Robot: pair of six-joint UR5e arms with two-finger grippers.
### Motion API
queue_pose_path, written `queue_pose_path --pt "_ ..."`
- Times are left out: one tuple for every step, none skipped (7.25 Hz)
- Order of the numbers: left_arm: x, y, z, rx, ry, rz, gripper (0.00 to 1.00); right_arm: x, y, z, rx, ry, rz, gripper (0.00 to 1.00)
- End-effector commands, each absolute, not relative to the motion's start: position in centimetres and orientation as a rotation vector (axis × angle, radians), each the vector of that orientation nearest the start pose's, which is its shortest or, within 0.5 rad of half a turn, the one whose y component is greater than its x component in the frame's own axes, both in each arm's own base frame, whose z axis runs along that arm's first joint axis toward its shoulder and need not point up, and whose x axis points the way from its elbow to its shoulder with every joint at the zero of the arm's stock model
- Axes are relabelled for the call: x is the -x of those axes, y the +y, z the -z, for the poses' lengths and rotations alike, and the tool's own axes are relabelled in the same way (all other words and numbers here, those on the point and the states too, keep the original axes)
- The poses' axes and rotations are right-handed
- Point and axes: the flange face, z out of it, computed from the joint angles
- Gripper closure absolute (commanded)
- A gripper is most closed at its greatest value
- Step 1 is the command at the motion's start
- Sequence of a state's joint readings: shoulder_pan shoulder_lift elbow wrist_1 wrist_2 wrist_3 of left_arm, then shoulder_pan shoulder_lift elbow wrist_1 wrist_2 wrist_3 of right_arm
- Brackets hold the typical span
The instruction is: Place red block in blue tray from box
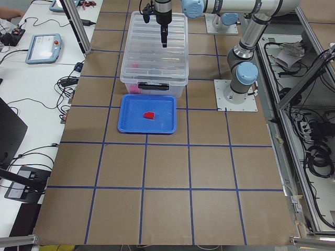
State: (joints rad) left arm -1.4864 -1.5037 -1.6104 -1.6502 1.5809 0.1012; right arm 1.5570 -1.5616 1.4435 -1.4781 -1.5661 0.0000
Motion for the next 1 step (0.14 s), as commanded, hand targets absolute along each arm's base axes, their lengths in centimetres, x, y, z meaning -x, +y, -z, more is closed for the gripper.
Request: queue_pose_path --pt "9.36 -46.56 -49.40 -0.027 3.137 -0.078 0.00 -12.69 -49.73 -53.66 -0.022 3.137 0.039 0.00"
